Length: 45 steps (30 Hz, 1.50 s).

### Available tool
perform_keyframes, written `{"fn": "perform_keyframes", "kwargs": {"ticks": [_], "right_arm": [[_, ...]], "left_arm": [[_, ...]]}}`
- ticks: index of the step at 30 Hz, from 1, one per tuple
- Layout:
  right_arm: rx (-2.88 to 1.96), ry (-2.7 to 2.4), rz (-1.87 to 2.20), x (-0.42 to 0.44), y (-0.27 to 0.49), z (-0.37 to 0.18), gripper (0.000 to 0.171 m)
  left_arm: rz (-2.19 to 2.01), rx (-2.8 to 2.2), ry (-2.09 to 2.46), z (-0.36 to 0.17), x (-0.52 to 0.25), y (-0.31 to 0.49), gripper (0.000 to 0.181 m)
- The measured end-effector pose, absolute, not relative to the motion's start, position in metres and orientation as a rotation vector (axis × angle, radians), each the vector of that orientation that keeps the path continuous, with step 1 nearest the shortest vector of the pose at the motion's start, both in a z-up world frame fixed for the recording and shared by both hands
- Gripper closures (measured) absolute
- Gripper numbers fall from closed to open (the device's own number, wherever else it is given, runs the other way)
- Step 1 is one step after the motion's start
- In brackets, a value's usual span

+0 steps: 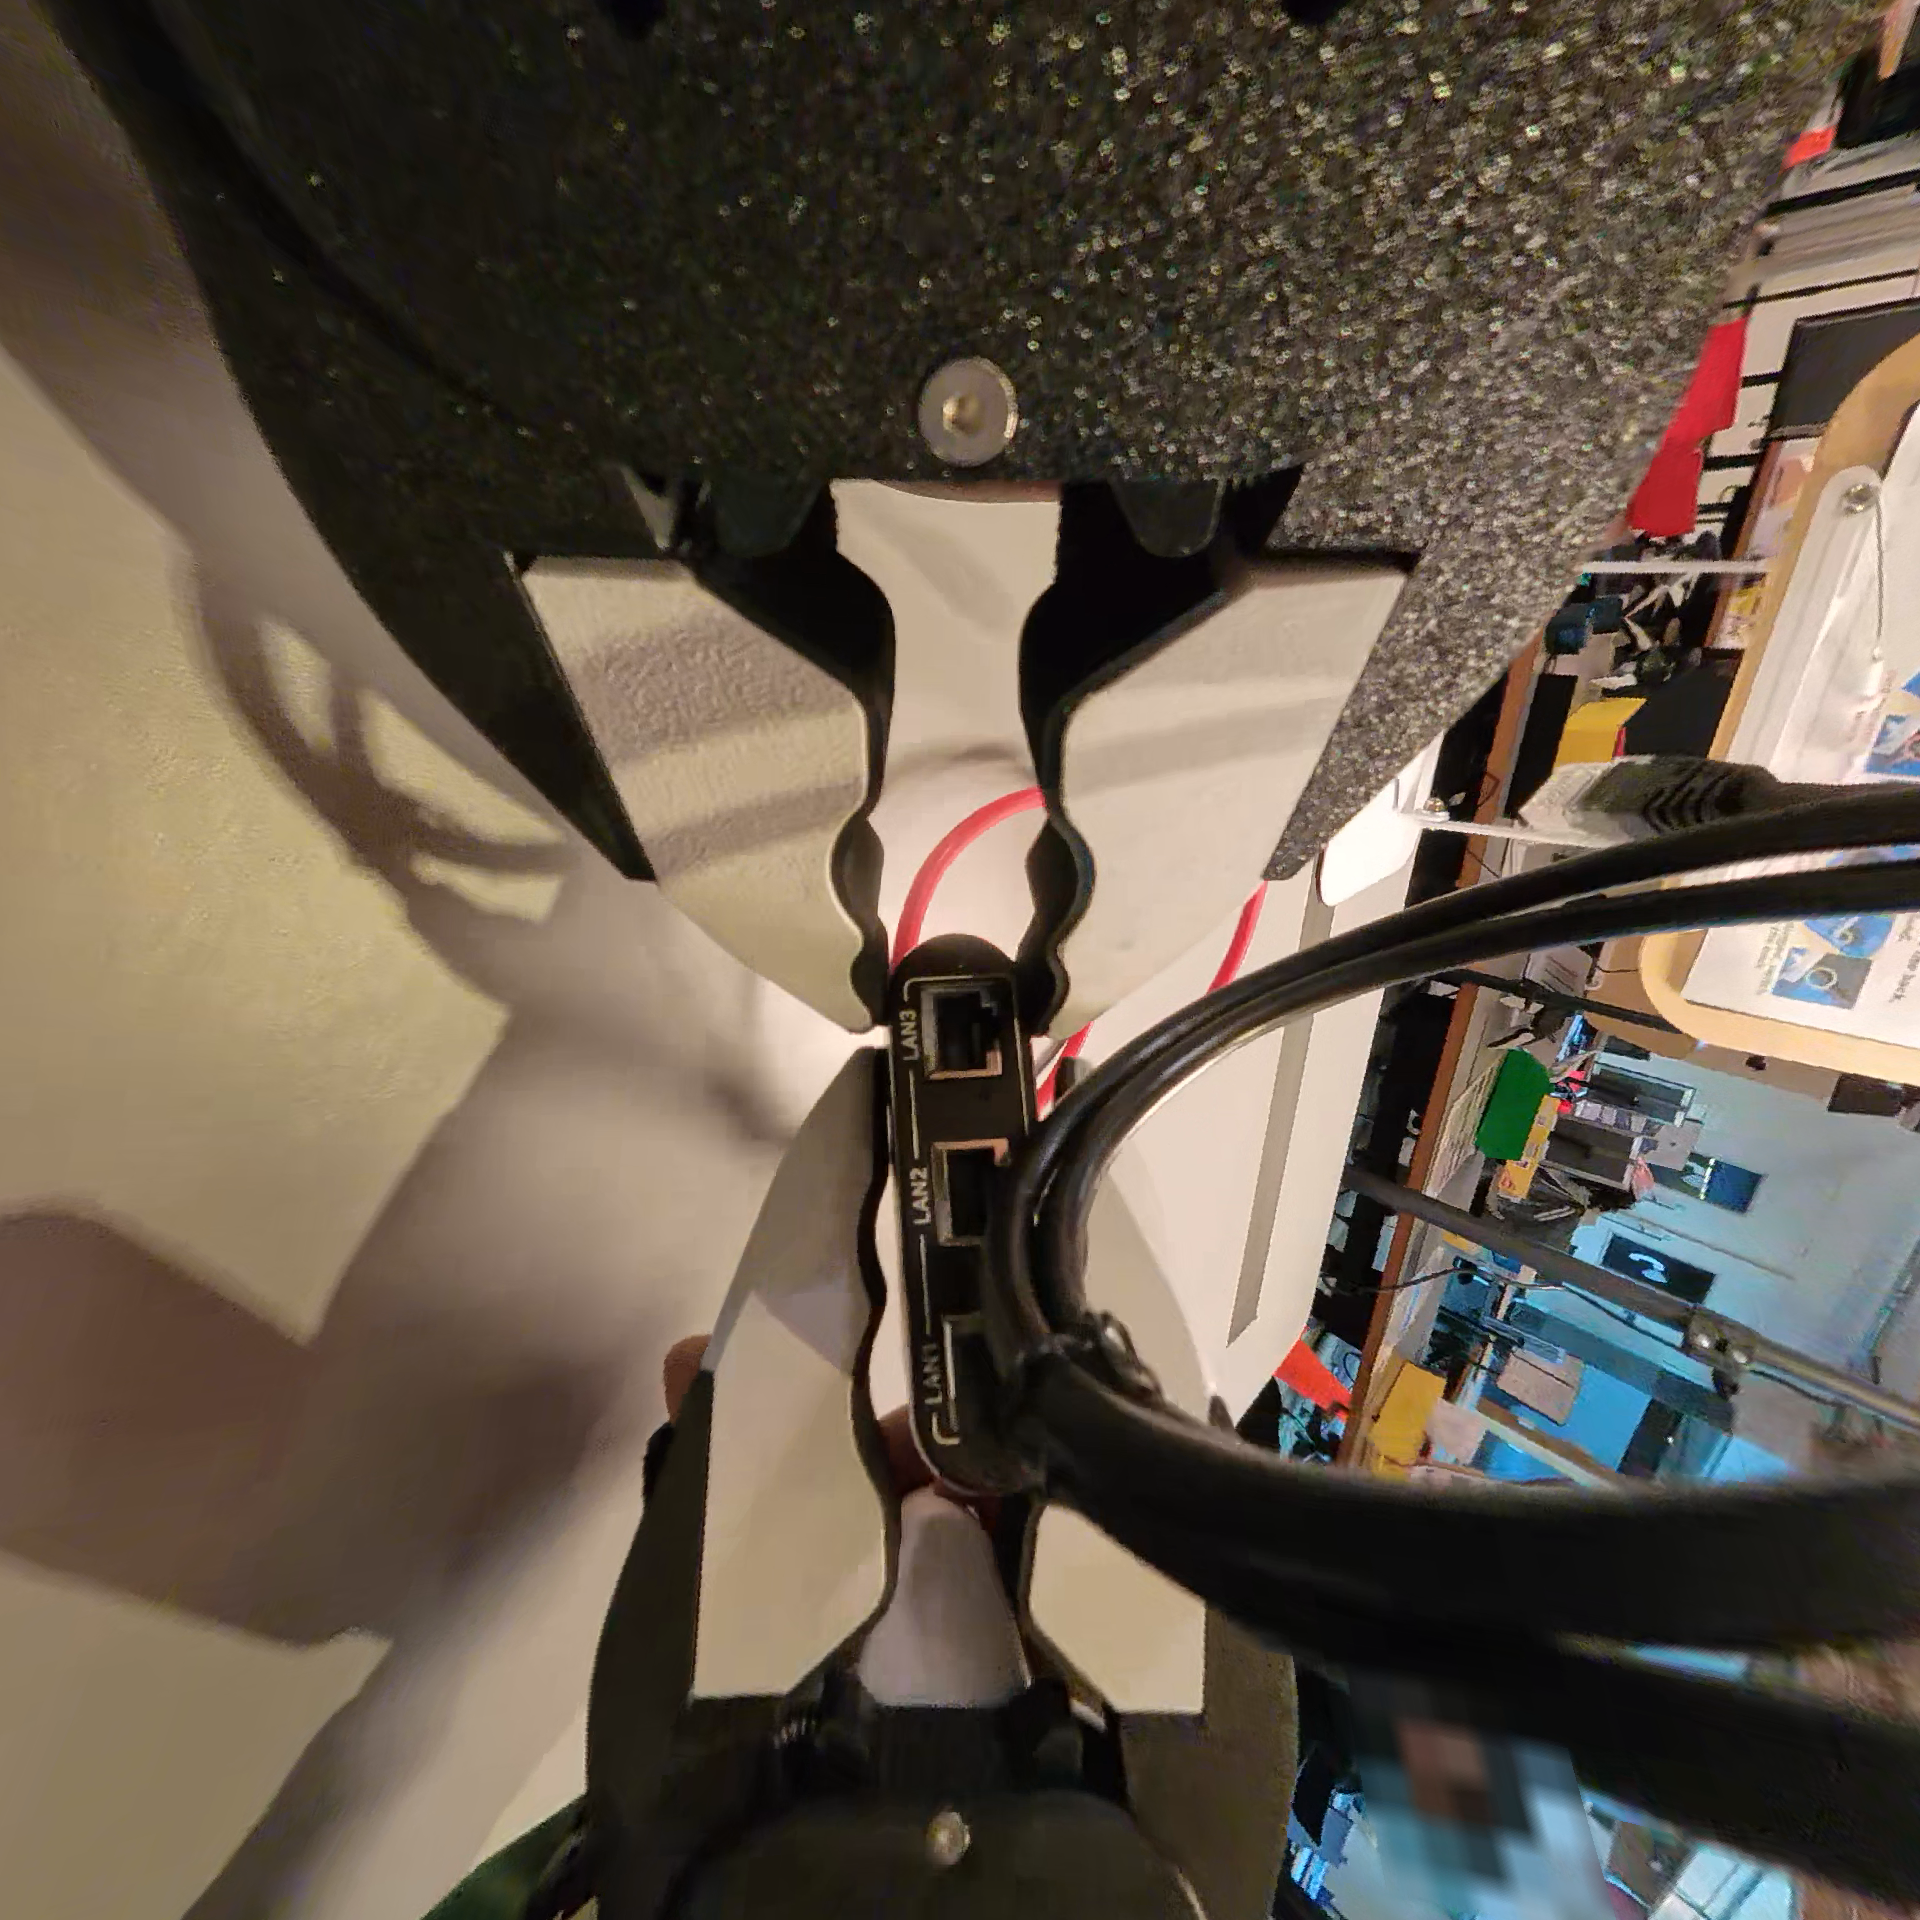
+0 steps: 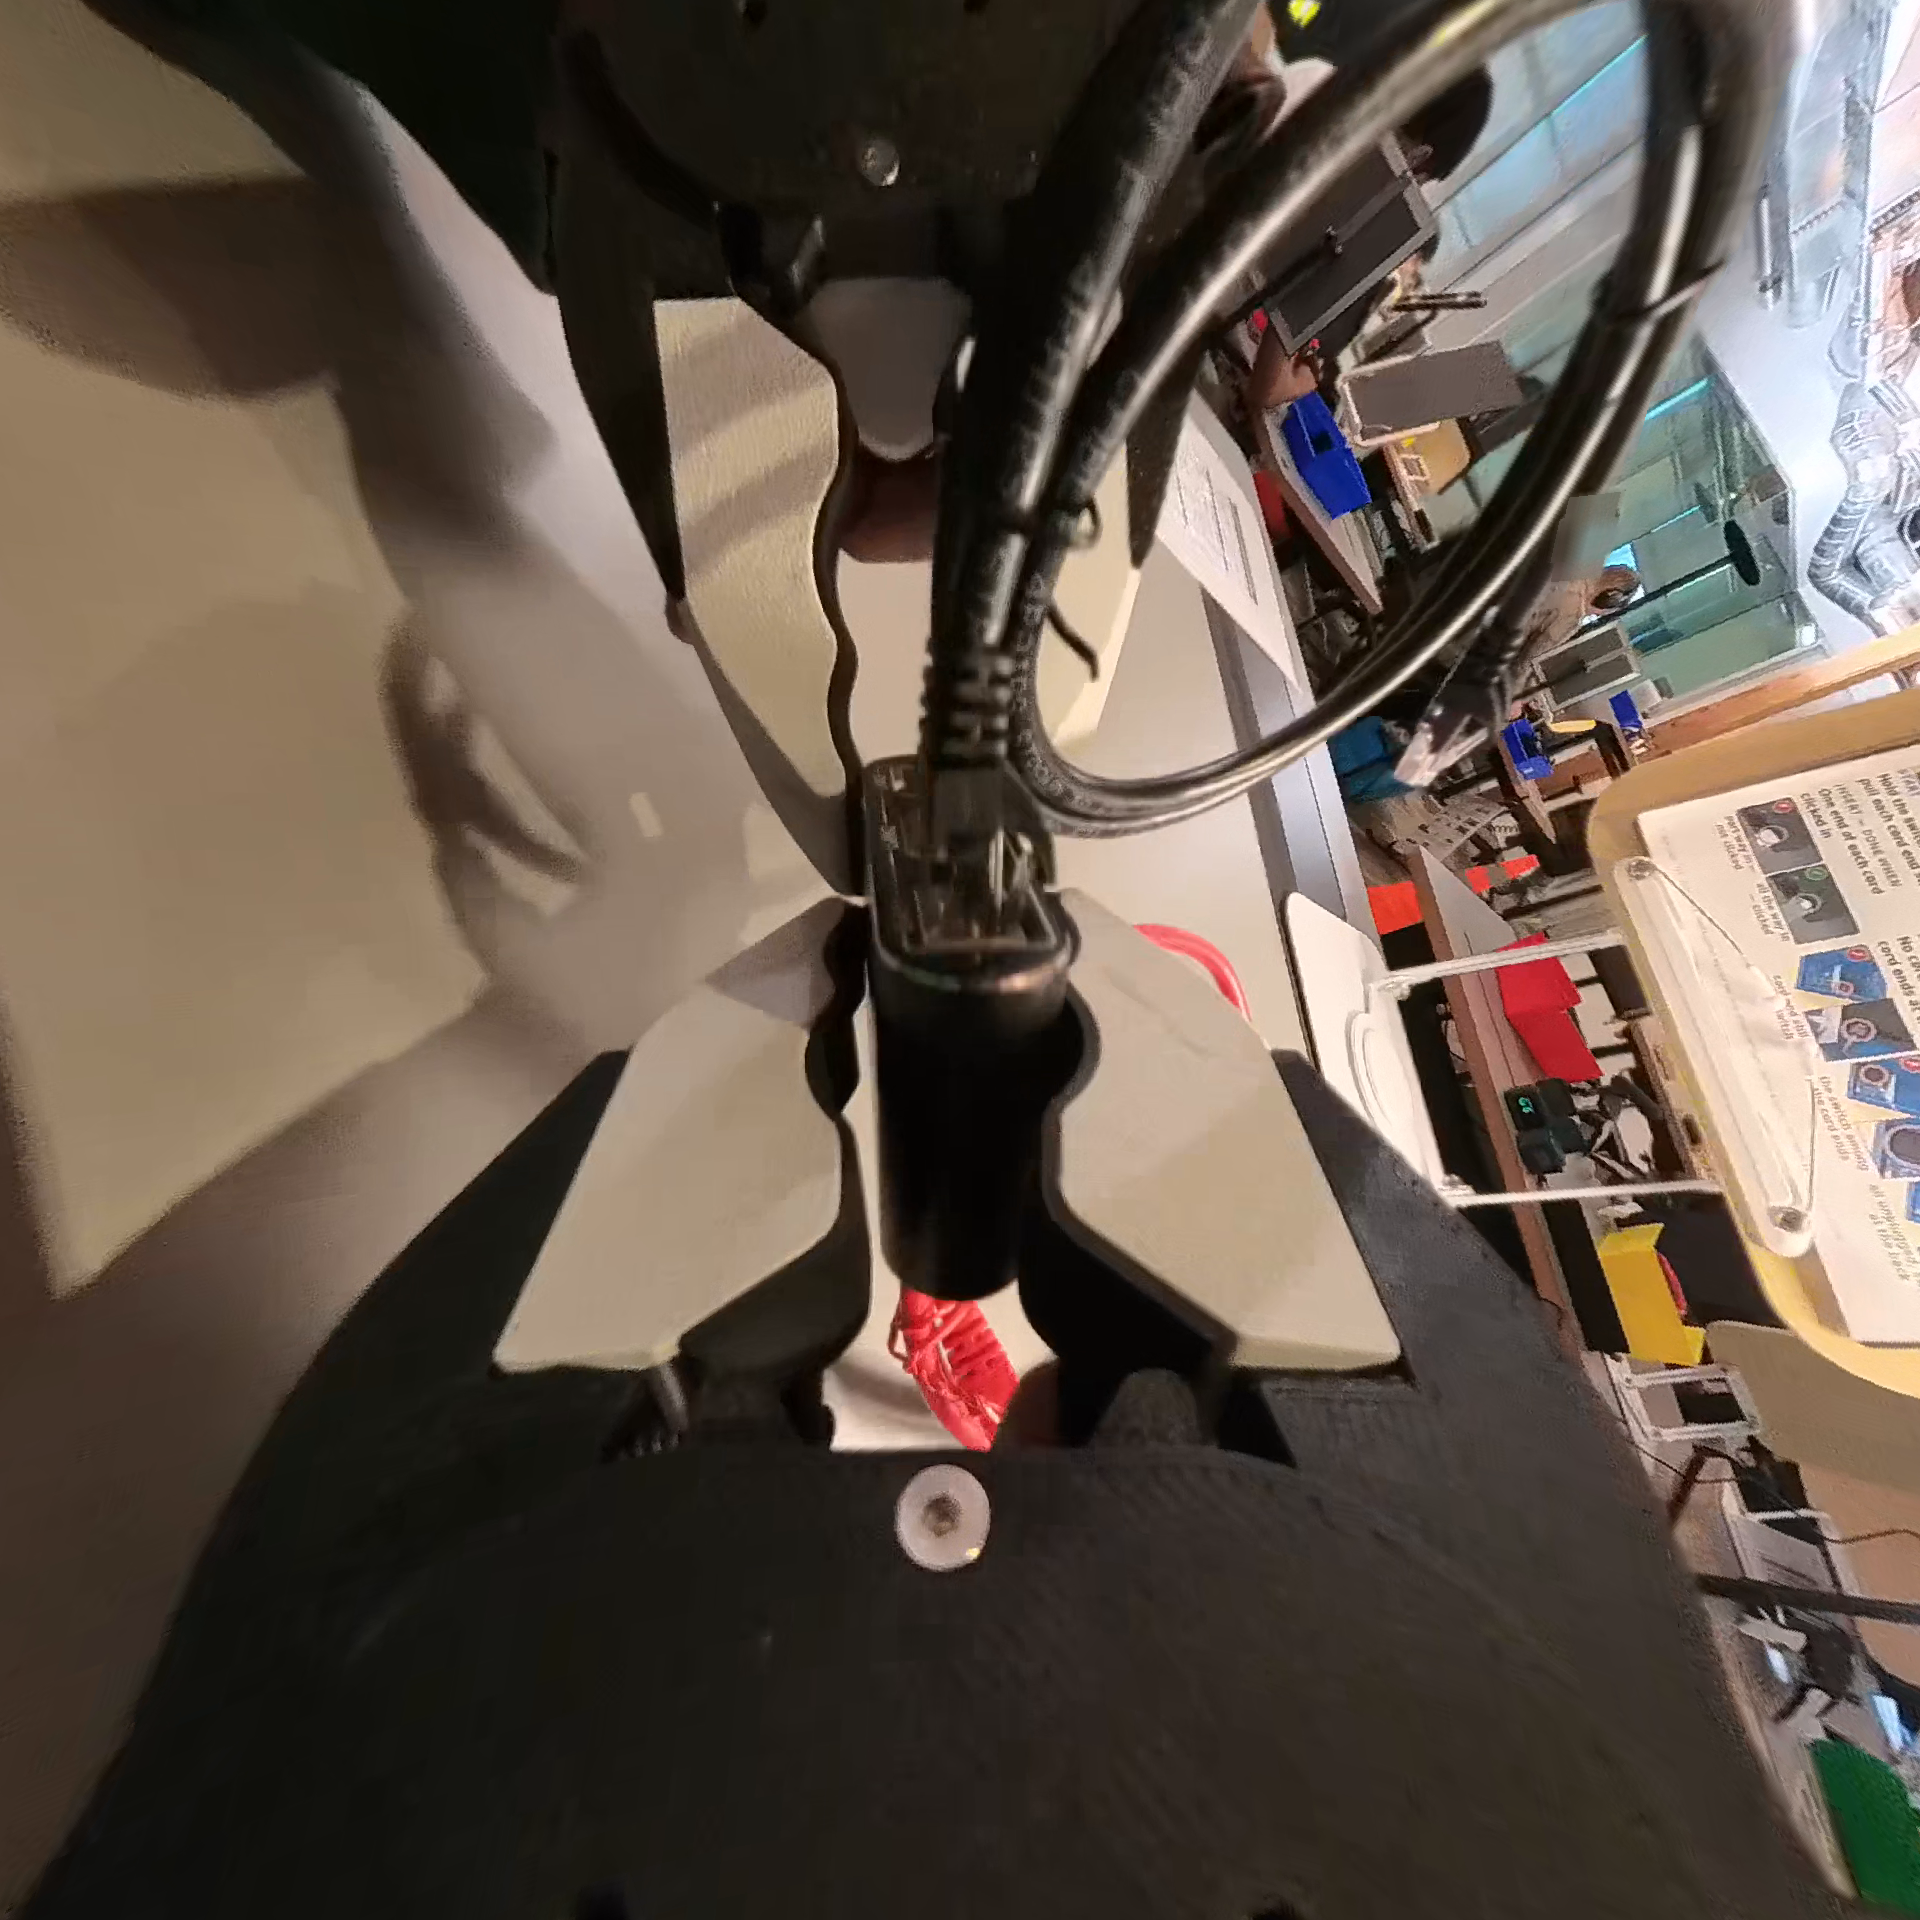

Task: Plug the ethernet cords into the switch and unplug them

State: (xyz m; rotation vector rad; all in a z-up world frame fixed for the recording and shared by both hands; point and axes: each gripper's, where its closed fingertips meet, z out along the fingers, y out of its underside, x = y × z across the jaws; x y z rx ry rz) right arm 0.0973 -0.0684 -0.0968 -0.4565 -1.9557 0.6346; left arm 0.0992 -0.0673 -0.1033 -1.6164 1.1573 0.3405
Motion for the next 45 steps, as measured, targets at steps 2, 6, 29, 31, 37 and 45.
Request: {"fn": "perform_keyframes", "kwargs": {"ticks": [2, 6, 29, 31, 37, 45], "right_arm": [[-0.447, -1.973, 0.593, 0.096, -0.068, -0.102, 0.139], [-0.431, -1.974, 0.546, 0.096, -0.067, -0.104, 0.14], [-0.506, -1.949, 0.416, 0.095, -0.037, -0.115, 0.143], [-0.499, -1.944, 0.418, 0.095, -0.039, -0.113, 0.142], [-0.504, -1.942, 0.424, 0.094, -0.04, -0.113, 0.143], [-0.509, -1.958, 0.425, 0.093, -0.035, -0.118, 0.143]], "left_arm": [[0.364, -1.613, 1.179, -0.105, 0.101, -0.067, 0.156], [0.399, -1.592, 1.185, -0.105, 0.101, -0.065, 0.156], [0.766, -1.969, -0.024, 0.03, -0.17, -0.31, 0.136], [0.891, -2.066, -0.104, 0.021, -0.225, -0.353, 0.135], [0.947, -2.467, -0.188, -0.072, -0.319, -0.417, 0.129], [1.115, -2.764, -0.169, -0.133, -0.369, -0.435, 0.131]]}}
